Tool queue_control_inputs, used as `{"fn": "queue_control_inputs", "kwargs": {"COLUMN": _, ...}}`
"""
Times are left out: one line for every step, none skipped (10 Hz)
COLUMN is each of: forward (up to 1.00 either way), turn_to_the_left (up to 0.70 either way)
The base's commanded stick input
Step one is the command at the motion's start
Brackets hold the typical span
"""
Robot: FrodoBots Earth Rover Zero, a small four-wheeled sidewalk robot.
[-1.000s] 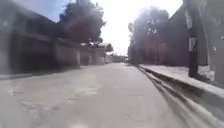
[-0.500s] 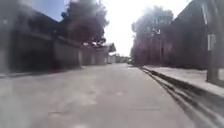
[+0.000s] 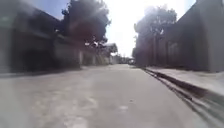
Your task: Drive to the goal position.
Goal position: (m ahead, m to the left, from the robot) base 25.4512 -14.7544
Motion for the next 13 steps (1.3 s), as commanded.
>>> {"fn": "queue_control_inputs", "kwargs": {"forward": 1.0, "turn_to_the_left": -0.24}}
{"fn": "queue_control_inputs", "kwargs": {"forward": 1.0, "turn_to_the_left": 0.0}}
{"fn": "queue_control_inputs", "kwargs": {"forward": 1.0, "turn_to_the_left": 0.0}}
{"fn": "queue_control_inputs", "kwargs": {"forward": 1.0, "turn_to_the_left": 0.0}}
{"fn": "queue_control_inputs", "kwargs": {"forward": 1.0, "turn_to_the_left": 0.0}}
{"fn": "queue_control_inputs", "kwargs": {"forward": 1.0, "turn_to_the_left": -0.03}}
{"fn": "queue_control_inputs", "kwargs": {"forward": 1.0, "turn_to_the_left": -0.25}}
{"fn": "queue_control_inputs", "kwargs": {"forward": 1.0, "turn_to_the_left": -0.4}}
{"fn": "queue_control_inputs", "kwargs": {"forward": 1.0, "turn_to_the_left": -0.4}}
{"fn": "queue_control_inputs", "kwargs": {"forward": 1.0, "turn_to_the_left": -0.4}}
{"fn": "queue_control_inputs", "kwargs": {"forward": 1.0, "turn_to_the_left": -0.4}}
{"fn": "queue_control_inputs", "kwargs": {"forward": 1.0, "turn_to_the_left": -0.4}}
{"fn": "queue_control_inputs", "kwargs": {"forward": 1.0, "turn_to_the_left": -0.17}}
